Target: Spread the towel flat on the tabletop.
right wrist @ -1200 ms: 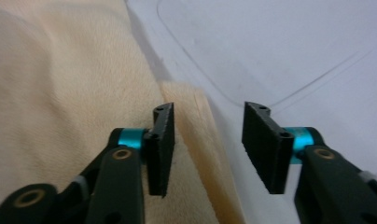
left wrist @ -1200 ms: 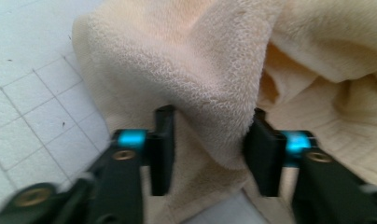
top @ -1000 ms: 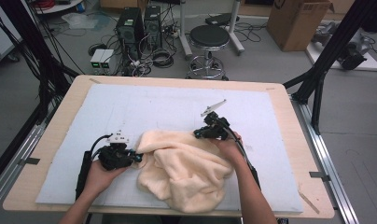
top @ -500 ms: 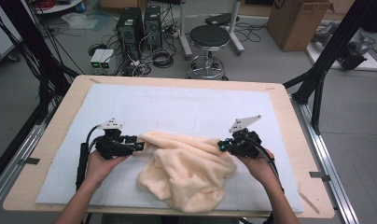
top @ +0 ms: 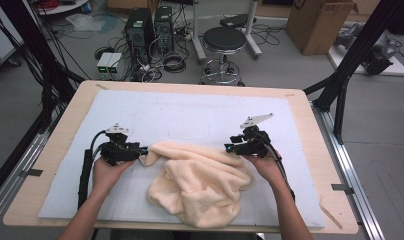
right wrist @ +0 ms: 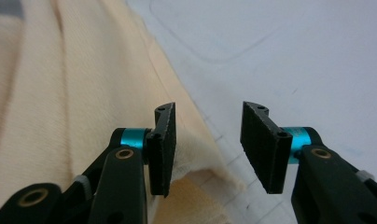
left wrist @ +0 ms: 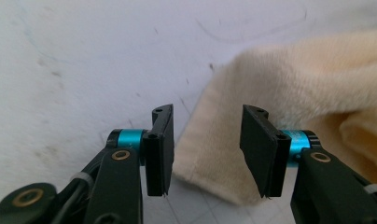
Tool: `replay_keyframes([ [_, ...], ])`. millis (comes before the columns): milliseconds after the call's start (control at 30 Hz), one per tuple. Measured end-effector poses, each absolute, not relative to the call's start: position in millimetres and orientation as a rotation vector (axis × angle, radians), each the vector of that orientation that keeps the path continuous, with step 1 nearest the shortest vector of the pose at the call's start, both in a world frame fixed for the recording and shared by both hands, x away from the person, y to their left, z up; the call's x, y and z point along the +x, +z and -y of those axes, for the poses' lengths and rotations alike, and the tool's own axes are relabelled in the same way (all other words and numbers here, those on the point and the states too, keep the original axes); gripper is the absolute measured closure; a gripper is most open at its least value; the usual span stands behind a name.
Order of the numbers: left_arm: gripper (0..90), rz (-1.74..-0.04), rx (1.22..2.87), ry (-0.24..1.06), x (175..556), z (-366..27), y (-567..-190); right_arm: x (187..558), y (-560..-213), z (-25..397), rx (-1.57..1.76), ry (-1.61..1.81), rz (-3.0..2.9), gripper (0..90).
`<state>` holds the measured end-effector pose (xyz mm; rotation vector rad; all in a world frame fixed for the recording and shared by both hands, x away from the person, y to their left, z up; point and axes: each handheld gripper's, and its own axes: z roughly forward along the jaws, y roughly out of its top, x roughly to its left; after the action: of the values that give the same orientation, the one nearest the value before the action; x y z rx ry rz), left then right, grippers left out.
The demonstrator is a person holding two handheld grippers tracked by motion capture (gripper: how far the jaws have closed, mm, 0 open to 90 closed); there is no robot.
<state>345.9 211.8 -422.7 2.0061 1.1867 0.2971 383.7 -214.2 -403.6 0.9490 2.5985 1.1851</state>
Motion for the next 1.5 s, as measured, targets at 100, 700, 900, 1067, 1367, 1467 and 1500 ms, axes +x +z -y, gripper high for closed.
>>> replay_keyframes([
  [100, 54.3, -1.180, 2.068, 0.303, 344, -207, -431, 384, -417, 211, 0.926, 1.123, -2.638, 54.5],
  [700, 85.7, -1.156, 2.079, 0.507, 340, -203, -431, 377, -420, 207, 0.874, 1.156, -2.624, 83.6],
  [900, 86.7, -1.182, 1.981, 0.553, 357, -219, -405, 382, -385, 205, 0.838, 1.206, -2.548, 84.1],
  [1067, 87.0, -1.184, 1.921, 0.582, 401, -221, -371, 409, -365, 201, 0.859, 1.171, -2.517, 84.9],
  [1367, 61.1, -1.132, 1.786, 0.633, 474, -187, -318, 492, -314, 216, 1.102, 1.180, -2.214, 63.0],
  [1467, 58.6, -1.087, 1.815, 0.563, 466, -190, -329, 488, -326, 214, 1.087, 1.138, -2.321, 55.5],
  [1500, 58.4, -1.084, 1.809, 0.541, 461, -192, -334, 486, -330, 213, 1.081, 1.124, -2.363, 55.3],
])
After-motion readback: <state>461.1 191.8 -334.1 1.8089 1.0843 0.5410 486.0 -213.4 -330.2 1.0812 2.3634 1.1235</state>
